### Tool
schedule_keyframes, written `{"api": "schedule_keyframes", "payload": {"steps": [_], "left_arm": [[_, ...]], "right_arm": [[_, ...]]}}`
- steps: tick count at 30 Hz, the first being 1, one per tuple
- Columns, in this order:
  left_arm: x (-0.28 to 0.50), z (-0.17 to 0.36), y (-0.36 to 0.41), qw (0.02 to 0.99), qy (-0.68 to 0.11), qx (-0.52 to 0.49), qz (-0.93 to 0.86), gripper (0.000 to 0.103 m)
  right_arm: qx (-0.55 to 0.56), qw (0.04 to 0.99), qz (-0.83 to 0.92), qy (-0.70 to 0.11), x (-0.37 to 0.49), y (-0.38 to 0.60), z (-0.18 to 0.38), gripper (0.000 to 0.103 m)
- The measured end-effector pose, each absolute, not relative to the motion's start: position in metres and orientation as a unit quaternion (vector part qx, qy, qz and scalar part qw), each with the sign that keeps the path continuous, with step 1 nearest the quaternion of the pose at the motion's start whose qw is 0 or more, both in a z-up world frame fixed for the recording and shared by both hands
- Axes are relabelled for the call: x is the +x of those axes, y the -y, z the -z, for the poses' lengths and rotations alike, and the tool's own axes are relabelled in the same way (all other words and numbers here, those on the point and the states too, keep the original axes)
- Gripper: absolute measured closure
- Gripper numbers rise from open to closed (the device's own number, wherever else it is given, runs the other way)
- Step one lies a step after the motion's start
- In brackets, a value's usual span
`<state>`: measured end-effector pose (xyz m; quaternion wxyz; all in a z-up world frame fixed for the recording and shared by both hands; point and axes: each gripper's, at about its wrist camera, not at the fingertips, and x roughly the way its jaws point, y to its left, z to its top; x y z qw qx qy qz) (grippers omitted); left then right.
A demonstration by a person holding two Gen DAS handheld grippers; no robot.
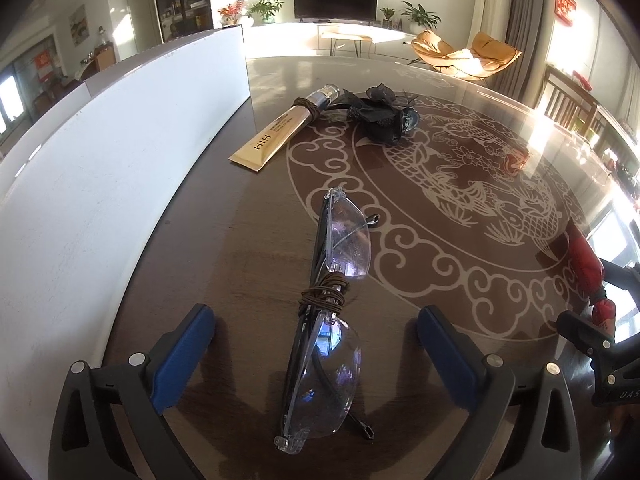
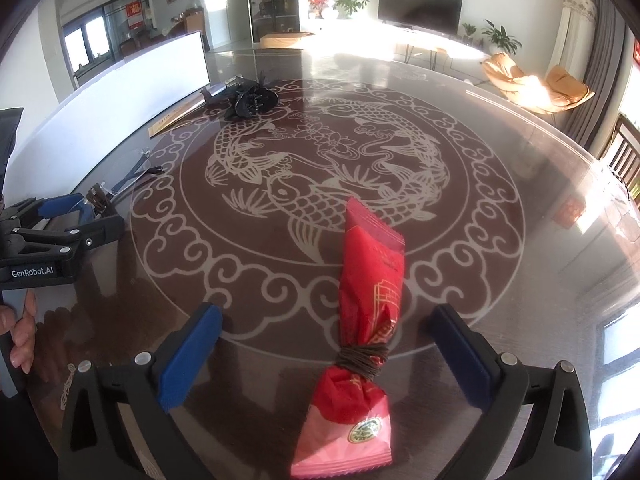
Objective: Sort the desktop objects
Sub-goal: 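Lift the glasses with the left tool while the right tool lifts the red pouch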
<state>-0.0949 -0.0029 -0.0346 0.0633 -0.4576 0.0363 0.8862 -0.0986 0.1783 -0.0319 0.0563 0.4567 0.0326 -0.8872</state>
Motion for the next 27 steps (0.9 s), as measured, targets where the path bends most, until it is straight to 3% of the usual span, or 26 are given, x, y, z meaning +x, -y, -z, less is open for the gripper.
{"api": "schedule_keyframes", "payload": {"steps": [27], "left_arm": [[-0.0977,0.0359,0.0012,0.061,-0.037,-0.458,-0.886,0.000]], "right_arm": [[0.456,0.056,0.887,-0.033,-0.0988,-0.1767,0.0331,0.000]]}}
